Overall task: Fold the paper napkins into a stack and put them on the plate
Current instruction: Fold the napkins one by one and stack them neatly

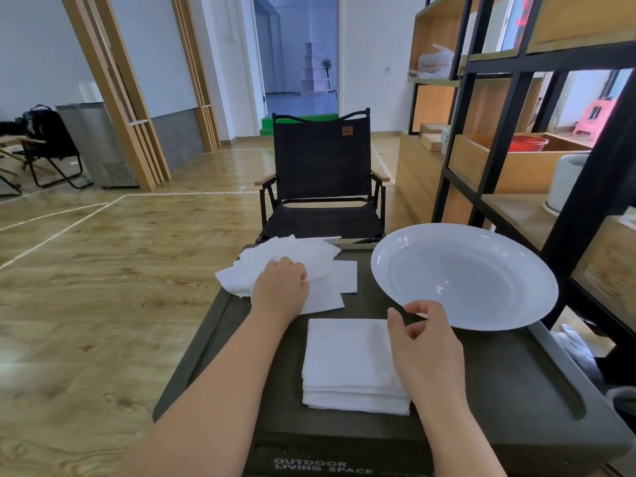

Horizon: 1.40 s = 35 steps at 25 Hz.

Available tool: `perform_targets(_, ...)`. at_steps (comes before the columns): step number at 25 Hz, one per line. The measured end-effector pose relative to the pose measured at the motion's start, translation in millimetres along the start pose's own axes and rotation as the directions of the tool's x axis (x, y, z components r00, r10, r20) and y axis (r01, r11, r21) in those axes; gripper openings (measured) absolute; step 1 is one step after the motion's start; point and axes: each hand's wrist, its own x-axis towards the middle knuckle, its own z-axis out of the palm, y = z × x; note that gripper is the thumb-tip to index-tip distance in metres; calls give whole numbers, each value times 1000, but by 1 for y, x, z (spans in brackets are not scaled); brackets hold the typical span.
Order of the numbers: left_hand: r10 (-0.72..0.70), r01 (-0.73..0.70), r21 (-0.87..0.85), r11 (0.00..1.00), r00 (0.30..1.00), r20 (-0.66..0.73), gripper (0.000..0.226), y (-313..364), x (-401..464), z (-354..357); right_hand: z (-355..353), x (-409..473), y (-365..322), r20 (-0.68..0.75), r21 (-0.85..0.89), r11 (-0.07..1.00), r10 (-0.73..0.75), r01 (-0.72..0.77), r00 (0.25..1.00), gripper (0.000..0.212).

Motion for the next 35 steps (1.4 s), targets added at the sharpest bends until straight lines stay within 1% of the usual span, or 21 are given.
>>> perform_targets(2, -14, 16, 65, 998, 999, -42, 30, 1, -1, 2, -2, 1, -1, -11, 25, 1000, 9, -8, 1000, 19)
perform_targets(3, -33, 35, 40, 999, 998, -56, 32, 3, -3, -2, -3, 1, -1, -17, 29, 1000, 9, -8, 1000, 19)
perform_targets(5, -100, 89, -108, 990, 991, -94, 30, 10, -9, -21, -5, 1, -2, -16, 28, 1000, -3, 3, 1000, 21)
perform_targets(6, -105, 83, -186, 979, 988, -113, 27, 14, -18, -35, -7, 1, -4, -1, 31, 999, -25, 25, 1000, 25)
perform_targets(7, -75, 45, -248, 968, 991, -113, 22, 18, -30, -50, -7, 0, -7, 33, 42, 997, -72, 71, 997, 33)
perform_targets(8, 0, -22, -281, 959, 997, -80, 17, 23, -44, -66, -8, -1, -10, 91, 57, 990, -137, 132, 986, 42)
perform_targets(10, 184, -157, -314, 936, 981, 58, 12, 33, -79, -98, -9, -4, -15, 244, 84, 965, -260, 247, 934, 59)
perform_targets(11, 242, -192, -353, 916, 965, 103, 11, 37, -93, -111, -10, -6, -18, 308, 104, 953, -302, 284, 902, 58)
perform_targets(12, 259, -196, -405, 893, 960, 106, 13, 39, -103, -119, -11, -8, -19, 348, 140, 945, -326, 295, 879, 50)
perform_targets(13, 223, -156, -480, 863, 971, 84, 14, 40, -110, -125, -14, -9, -20, 364, 202, 942, -326, 267, 873, 35)
perform_targets(15, 25, 6, -626, 780, 999, 41, 16, 43, -118, -123, -18, -10, -23, 356, 362, 924, -261, 125, 897, 12)
perform_targets(16, -84, 88, -669, 738, 996, 38, 20, 44, -122, -115, -20, -10, -24, 339, 391, 917, -220, 76, 915, 13)
perform_targets(17, -167, 154, -710, 687, 985, 52, 24, 45, -125, -106, -21, -9, -24, 323, 379, 924, -178, 45, 929, 21)
perform_targets(19, -278, 261, -795, 547, 953, 122, 28, 49, -126, -89, -20, -5, -21, 290, 265, 964, -98, 19, 952, 38)
perform_targets(20, -317, 311, -810, 497, 934, 164, 26, 51, -126, -81, -18, -3, -18, 271, 199, 980, -71, 16, 960, 40)
perform_targets(21, -344, 346, -803, 485, 920, 189, 24, 52, -125, -76, -18, -2, -14, 251, 152, 988, -52, 14, 967, 41)
perform_targets(23, -366, 369, -762, 532, 912, 186, 25, 50, -123, -69, -18, -1, -11, 208, 97, 995, -45, 26, 977, 39)
perform_targets(26, -378, 360, -658, 661, 918, 123, 27, 47, -122, -57, -14, -1, -9, 111, -155, 984, -72, 89, 991, 30)
perform_targets(29, -399, 347, -573, 743, 916, 37, 16, 45, -121, -50, -6, -2, -7, 51, -274, 956, -93, 103, 994, 27)
perform_targets(32, -410, 356, -519, 777, 912, 13, 20, 43, -120, -45, -4, -2, -6, 20, -338, 936, -97, 98, 995, 24)
perform_targets(35, -405, 388, -488, 782, 911, 76, 23, 40, -121, -41, -4, -4, -2, -13, -435, 898, -78, 65, 997, 25)
